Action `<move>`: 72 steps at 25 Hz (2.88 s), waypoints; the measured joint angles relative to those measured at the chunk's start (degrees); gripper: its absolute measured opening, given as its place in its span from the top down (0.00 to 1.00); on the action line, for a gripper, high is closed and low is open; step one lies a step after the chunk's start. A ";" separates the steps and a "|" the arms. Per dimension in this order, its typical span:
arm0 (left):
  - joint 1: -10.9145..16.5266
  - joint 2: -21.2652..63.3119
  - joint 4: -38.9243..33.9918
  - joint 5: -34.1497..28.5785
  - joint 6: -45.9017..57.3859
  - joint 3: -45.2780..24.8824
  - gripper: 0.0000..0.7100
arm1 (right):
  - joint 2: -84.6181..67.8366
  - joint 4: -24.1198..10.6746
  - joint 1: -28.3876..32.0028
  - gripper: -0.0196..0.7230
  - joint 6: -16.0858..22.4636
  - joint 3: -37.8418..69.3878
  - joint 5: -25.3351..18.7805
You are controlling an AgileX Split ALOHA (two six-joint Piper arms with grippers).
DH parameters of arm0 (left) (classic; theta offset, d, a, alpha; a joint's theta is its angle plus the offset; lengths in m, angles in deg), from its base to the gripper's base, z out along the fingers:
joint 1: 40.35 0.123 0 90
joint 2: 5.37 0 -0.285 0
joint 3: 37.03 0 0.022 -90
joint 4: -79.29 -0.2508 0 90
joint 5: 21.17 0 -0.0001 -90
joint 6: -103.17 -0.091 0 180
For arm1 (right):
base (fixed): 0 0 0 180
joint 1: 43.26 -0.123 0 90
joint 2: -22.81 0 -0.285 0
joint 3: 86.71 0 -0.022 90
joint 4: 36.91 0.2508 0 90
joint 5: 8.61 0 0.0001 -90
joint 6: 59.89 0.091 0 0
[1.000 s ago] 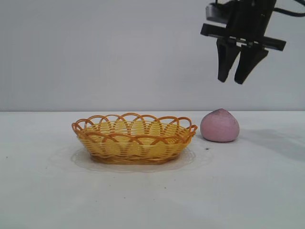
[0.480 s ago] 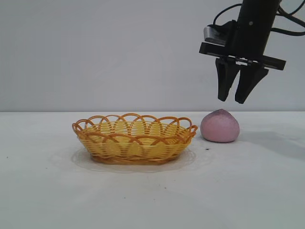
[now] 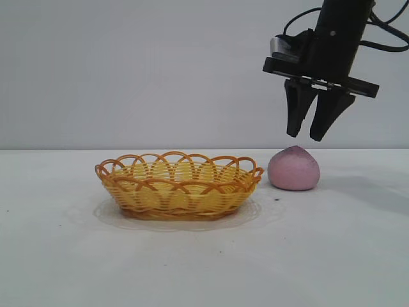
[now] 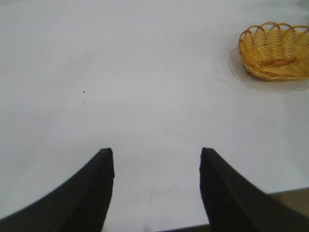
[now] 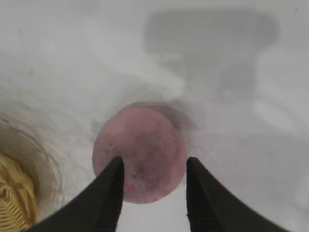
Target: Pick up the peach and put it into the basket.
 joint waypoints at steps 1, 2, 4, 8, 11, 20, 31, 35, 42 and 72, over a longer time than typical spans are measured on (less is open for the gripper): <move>0.00 0.25 0.00 -0.14 0.00 0.00 0.44 | 0.11 0.00 -0.54 0.62 -0.12 0.00 0.00; 0.00 0.37 0.00 -0.14 -0.22 0.00 0.44 | 0.26 0.00 -1.20 0.62 -0.36 0.00 0.12; 0.00 0.45 0.44 -0.14 -1.45 0.00 0.44 | 1.26 -0.36 -2.09 0.62 -0.08 -0.11 0.12; 0.00 0.45 1.44 -0.14 -2.32 -0.03 0.44 | 3.18 -3.18 -2.11 0.62 0.70 -0.11 -0.70; 0.00 0.45 1.44 -0.14 -2.57 -0.03 0.44 | 3.98 -5.19 -2.11 0.62 0.83 -0.11 -0.85; 9.16 0.45 1.44 -0.14 -2.79 -0.03 0.44 | 0.40 -8.23 -6.28 0.97 -0.63 -0.43 0.28; 14.72 0.45 1.44 -0.14 -2.79 -0.03 0.44 | -8.26 -6.20 -19.38 0.97 -2.98 0.10 -0.61; 13.08 0.45 1.44 -0.14 -2.79 -0.03 0.44 | -6.49 -4.56 -21.42 0.97 -3.39 1.23 -0.38; 12.04 0.45 1.44 -0.14 -2.79 -0.03 0.44 | -1.38 -2.54 -21.54 0.97 -3.39 1.98 1.79; 12.04 0.45 1.44 -0.14 -2.79 -0.03 0.44 | -22.10 -15.26 17.60 0.37 16.12 27.32 11.31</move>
